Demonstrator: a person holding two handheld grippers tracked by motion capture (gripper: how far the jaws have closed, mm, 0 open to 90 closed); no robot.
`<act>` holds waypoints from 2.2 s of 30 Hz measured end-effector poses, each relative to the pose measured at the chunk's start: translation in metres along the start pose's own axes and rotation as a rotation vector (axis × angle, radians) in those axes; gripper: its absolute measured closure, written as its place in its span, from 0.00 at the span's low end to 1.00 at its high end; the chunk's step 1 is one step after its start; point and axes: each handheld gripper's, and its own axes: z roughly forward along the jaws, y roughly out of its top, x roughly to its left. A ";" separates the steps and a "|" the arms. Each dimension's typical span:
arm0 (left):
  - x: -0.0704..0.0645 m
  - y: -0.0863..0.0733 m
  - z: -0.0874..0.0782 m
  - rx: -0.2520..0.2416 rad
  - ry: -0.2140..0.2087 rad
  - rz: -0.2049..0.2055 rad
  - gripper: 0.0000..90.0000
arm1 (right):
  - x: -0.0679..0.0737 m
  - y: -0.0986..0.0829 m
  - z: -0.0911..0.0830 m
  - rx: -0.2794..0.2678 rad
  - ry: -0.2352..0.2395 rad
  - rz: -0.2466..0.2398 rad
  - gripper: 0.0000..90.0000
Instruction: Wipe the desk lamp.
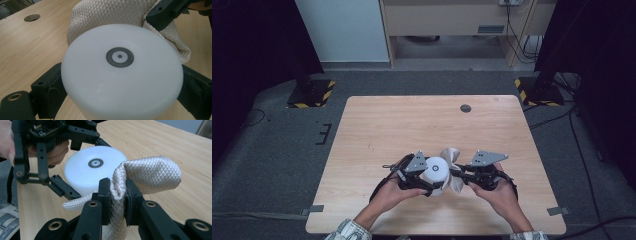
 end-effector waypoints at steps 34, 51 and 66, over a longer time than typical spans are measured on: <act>0.000 0.000 0.000 0.006 0.003 0.008 0.08 | -0.021 0.026 0.022 0.012 -0.043 0.033 0.87; -0.001 0.000 0.000 0.006 0.006 0.009 0.08 | -0.031 -0.014 0.041 0.113 0.005 0.090 0.87; 0.000 0.000 0.000 0.006 0.005 0.011 0.08 | -0.013 -0.042 0.041 0.226 0.040 0.033 0.87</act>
